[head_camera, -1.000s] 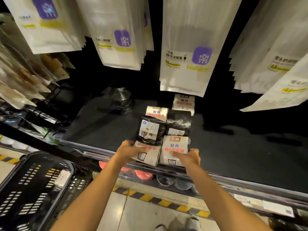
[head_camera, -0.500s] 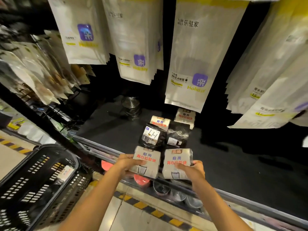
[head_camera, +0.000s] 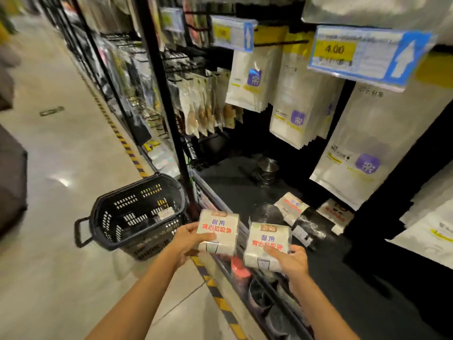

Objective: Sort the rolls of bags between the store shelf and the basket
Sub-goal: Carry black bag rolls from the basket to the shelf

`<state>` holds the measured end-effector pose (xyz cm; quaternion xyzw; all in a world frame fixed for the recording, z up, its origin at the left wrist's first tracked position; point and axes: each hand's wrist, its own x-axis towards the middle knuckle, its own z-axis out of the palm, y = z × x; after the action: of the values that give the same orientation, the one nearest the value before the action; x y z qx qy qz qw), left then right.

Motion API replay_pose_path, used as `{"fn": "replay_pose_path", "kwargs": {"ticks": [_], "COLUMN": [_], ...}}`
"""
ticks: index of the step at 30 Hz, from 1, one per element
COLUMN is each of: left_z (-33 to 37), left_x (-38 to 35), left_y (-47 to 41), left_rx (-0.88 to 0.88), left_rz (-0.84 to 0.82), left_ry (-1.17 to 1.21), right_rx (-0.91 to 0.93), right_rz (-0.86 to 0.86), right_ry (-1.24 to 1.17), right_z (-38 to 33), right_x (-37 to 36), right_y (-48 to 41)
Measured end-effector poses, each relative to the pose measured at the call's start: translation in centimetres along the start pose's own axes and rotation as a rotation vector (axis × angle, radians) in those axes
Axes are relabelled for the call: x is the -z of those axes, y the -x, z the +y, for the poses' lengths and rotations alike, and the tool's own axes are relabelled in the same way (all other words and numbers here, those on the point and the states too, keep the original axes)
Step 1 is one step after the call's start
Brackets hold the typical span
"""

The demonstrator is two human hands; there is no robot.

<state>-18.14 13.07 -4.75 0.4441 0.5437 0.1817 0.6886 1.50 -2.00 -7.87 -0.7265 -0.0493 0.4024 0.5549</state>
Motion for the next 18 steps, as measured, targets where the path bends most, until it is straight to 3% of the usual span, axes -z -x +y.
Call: {"fn": "replay_pose_path", "kwargs": {"ticks": [8, 18], "left_z": [-2.2, -1.9], "left_x": [9.4, 21.8], "left_y": [5.7, 2.2], "left_rx": [-0.044, -0.067], "left_rz": [0.285, 0.475], "left_ry": [0.221, 0.396], "right_rx": [0.058, 0.052], "right_rz": [-0.412, -0.531], "right_ry": [0.082, 0.272], "right_z": [-1.2, -1.4], "right_x": [-8.0, -24.5], "right_y": [2.1, 0.7]}}
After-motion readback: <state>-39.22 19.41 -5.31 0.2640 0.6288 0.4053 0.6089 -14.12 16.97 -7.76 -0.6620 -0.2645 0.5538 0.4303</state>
